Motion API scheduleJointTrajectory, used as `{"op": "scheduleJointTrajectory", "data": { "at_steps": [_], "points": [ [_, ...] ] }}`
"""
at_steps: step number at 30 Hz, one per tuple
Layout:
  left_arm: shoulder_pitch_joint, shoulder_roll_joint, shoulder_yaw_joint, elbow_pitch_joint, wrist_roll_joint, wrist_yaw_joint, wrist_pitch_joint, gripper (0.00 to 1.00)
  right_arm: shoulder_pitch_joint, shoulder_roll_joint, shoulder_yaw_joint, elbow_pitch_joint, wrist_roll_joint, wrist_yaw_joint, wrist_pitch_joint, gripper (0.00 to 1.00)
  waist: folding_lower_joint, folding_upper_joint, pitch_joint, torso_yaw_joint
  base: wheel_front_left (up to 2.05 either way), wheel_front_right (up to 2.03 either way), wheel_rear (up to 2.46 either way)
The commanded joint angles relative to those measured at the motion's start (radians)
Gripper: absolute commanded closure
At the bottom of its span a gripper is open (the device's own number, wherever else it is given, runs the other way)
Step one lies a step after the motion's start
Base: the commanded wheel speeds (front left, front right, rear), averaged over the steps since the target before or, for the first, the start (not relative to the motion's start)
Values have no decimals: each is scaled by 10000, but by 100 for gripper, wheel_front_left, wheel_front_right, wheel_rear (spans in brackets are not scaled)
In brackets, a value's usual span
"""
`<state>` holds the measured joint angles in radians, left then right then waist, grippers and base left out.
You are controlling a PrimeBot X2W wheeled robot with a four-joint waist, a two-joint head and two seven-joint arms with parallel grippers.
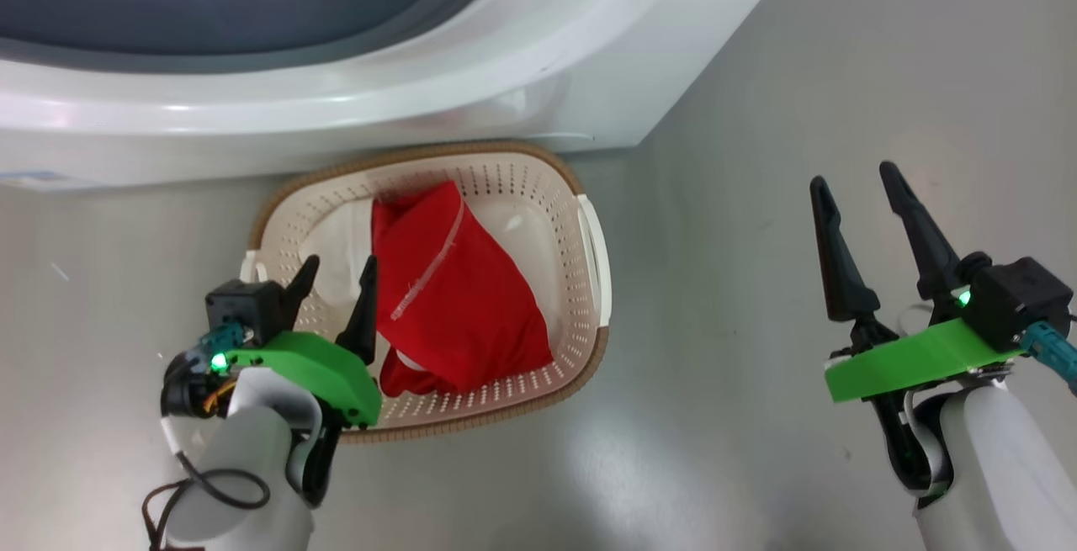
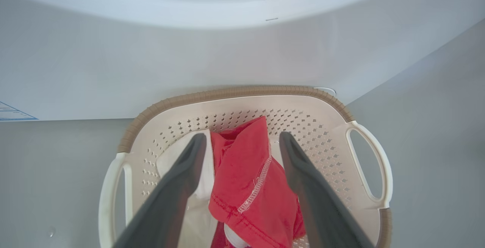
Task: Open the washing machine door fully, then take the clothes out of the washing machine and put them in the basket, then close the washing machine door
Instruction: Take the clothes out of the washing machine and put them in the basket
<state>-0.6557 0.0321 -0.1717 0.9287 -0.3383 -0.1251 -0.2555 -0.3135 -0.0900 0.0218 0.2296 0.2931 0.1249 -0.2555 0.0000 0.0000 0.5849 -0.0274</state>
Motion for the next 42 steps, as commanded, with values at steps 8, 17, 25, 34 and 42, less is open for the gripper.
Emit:
{"op": "scheduleJointTrajectory", "data": {
  "at_steps": [8, 17, 25, 34, 42],
  "points": [
    [1291, 264, 963, -1202, 513, -56, -63, 0, 820, -137, 345, 60, -12, 58, -63, 0, 0, 0, -1639, 271, 0, 0, 0],
    [2414, 246, 1463, -2596, 843, -56, -63, 0, 1435, -240, 371, 269, 76, 58, -63, 0, 0, 0, -2847, 439, 0, 0, 0],
    [3613, 236, 1782, -4259, 1241, -56, -63, 0, 2059, -294, 369, 371, 122, 58, -63, 0, 0, 0, -3802, 492, 0, 0, 0],
    [4991, 234, 2070, -5983, 1573, -56, -63, 0, 2862, -327, 124, 321, 128, 58, -63, 0, 0, 0, -4527, 599, 0, 0, 0],
    [5929, 280, 2368, -6968, 1621, -56, -63, 0, 3383, -314, -69, 231, 107, 58, -63, 0, 0, 0, -4879, 672, 0, 0, 0]
  ]
}}
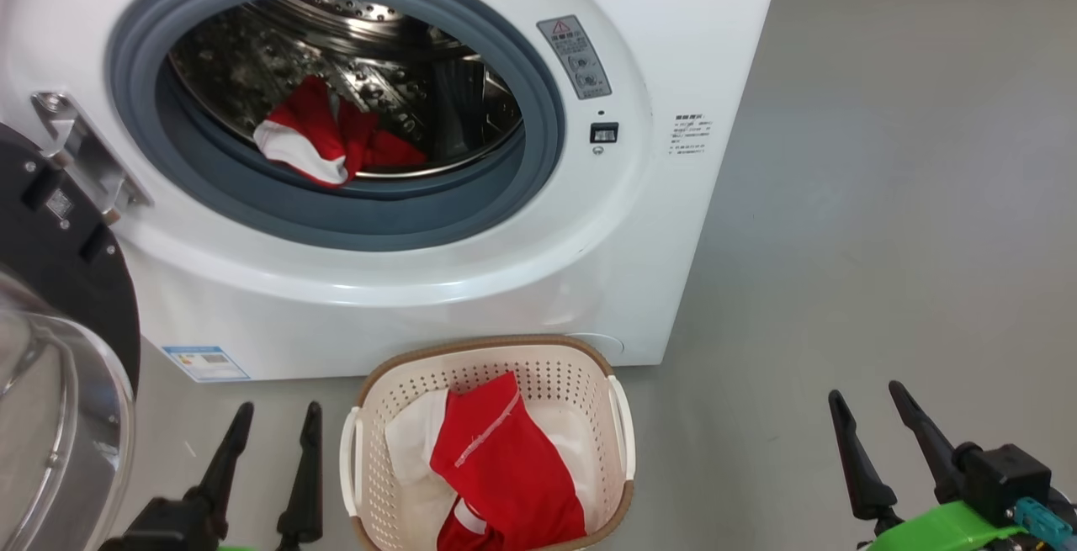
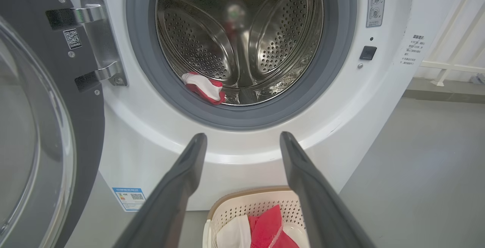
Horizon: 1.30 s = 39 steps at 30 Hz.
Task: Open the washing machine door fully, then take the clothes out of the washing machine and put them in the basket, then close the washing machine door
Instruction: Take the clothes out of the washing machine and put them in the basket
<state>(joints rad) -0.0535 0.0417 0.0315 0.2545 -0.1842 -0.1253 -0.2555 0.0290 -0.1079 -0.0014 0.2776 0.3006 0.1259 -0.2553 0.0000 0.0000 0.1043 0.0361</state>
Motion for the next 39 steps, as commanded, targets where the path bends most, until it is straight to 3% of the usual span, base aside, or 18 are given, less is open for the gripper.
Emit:
{"op": "scheduleJointTrajectory", "data": {
  "at_steps": [1, 11, 23, 34, 39],
  "points": [
    [47, 179, 420, -359, 81, -54, -63, 0, 29, -127, 142, -266, 27, 48, -65, 0, 0, 0, -105, 40, 0, 0, 0],
    [1330, 113, 823, -1381, 112, -54, -63, 0, 468, -45, 67, -358, 15, 48, -65, 0, 0, 0, -425, 17, 0, 0, 0],
    [1526, 88, 722, -1507, -61, 2, -63, 0, 511, -37, 75, -372, -5, 48, -65, 0, 0, 0, -462, -14, 0, 0, 0],
    [966, 86, 329, -1052, 72, 203, -63, 0, 354, 16, 100, -414, -1, 48, -65, 0, 0, 0, -61, 30, 0, 0, 0],
    [-118, 109, -11, -462, 626, 281, -63, 0, 14, 47, 148, -461, 2, 48, -65, 0, 0, 0, 491, 28, 0, 0, 0]
  ]
}}
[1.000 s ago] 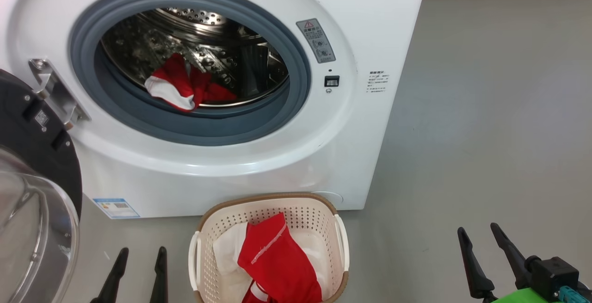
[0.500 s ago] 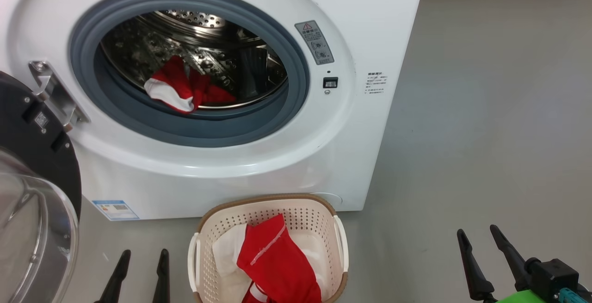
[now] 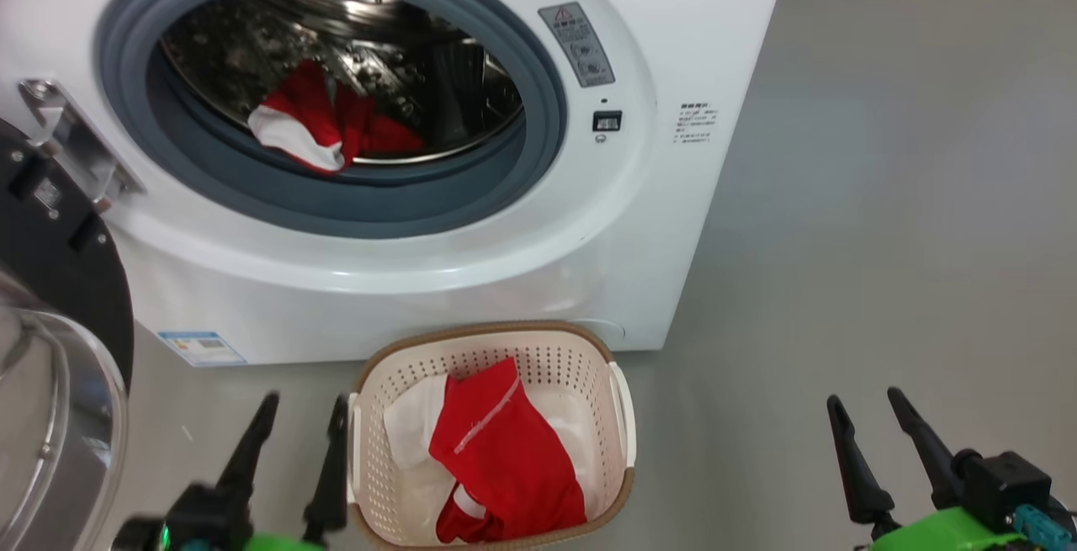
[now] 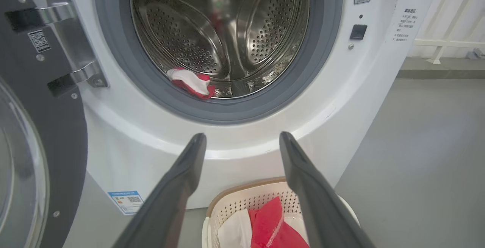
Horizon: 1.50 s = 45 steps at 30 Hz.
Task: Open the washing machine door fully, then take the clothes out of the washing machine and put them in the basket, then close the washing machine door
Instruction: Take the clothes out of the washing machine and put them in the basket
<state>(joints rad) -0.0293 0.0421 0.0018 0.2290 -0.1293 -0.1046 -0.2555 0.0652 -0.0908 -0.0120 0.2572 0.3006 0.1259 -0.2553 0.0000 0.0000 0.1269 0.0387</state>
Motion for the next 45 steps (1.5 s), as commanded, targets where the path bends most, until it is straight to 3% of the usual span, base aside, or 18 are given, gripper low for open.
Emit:
{"op": "scheduleJointTrajectory", "data": {
  "at_steps": [1, 5, 12, 19, 34, 45],
  "points": [
    [-661, 133, 198, -62, 207, 72, -63, 0, -436, -113, 264, -270, -1, 48, -65, 0, 0, 0, 397, -6, 0, 0, 0],
    [-2024, 347, -170, 668, 846, 200, -63, 0, -847, -65, 321, -312, -12, 48, -65, 0, 0, 0, 940, -62, 0, 0, 0],
    [-4468, 764, -856, 2418, 2130, 791, -19, 0, -1431, 14, 434, -353, -3, 48, -65, 0, 0, 0, 1686, -196, 0, 0, 0],
    [-6711, 1127, -1452, 4102, 3152, 1216, 589, 0, -1906, 117, 480, -366, 35, 48, -65, 0, 0, 0, 2292, -291, 0, 0, 0],
    [-10460, 1385, -2005, 7469, 3865, 1628, 1879, 0, -2559, 260, 563, -427, 112, 48, -65, 0, 0, 0, 3152, -555, 0, 0, 0],
    [-12022, 1572, -2420, 9238, 4164, 1795, 2445, 0, -2851, 330, 700, -440, 193, 48, -65, 0, 0, 0, 3624, -885, 0, 0, 0]
  ]
}}
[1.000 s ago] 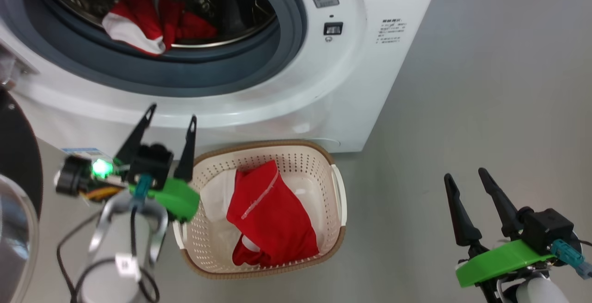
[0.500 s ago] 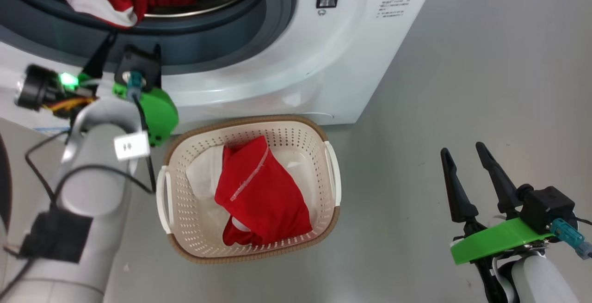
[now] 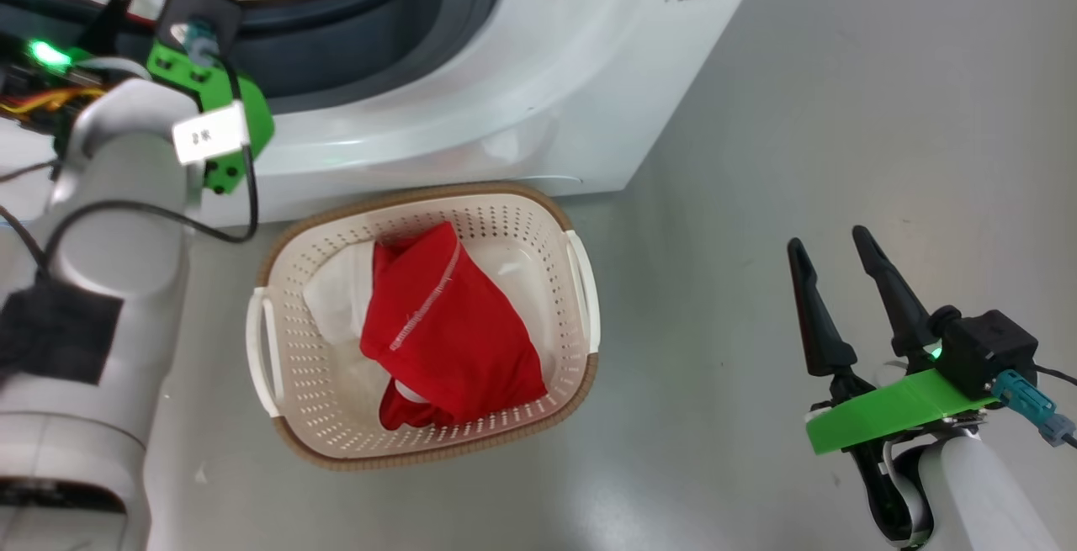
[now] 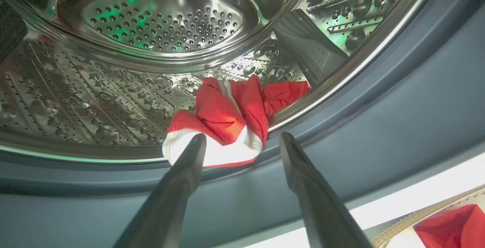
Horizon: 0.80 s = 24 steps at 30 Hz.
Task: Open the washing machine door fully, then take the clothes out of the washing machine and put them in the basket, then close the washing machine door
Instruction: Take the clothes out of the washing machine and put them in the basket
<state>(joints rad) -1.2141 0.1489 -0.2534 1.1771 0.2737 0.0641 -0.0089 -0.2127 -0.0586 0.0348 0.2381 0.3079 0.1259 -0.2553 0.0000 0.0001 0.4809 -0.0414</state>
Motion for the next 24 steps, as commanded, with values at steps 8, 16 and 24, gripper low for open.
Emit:
{"op": "scheduleJointTrajectory", "data": {
  "at_steps": [8, 16, 24],
  "points": [
    [-888, 597, -44, 530, 181, 463, 439, 0, -227, 47, 337, -243, 181, 48, -65, 0, 0, -1, 459, -336, 0, 0, 0],
    [-1245, 720, -171, 822, 150, 832, 766, 0, -334, 66, 383, -281, 191, 48, -65, 0, 0, -1, 698, -533, 0, 0, 0],
    [-1433, 971, -275, 976, 72, 1026, 1050, 0, -446, 77, 443, -294, 231, 48, -65, 0, 0, -1, 872, -651, 0, 0, 0]
  ]
}}
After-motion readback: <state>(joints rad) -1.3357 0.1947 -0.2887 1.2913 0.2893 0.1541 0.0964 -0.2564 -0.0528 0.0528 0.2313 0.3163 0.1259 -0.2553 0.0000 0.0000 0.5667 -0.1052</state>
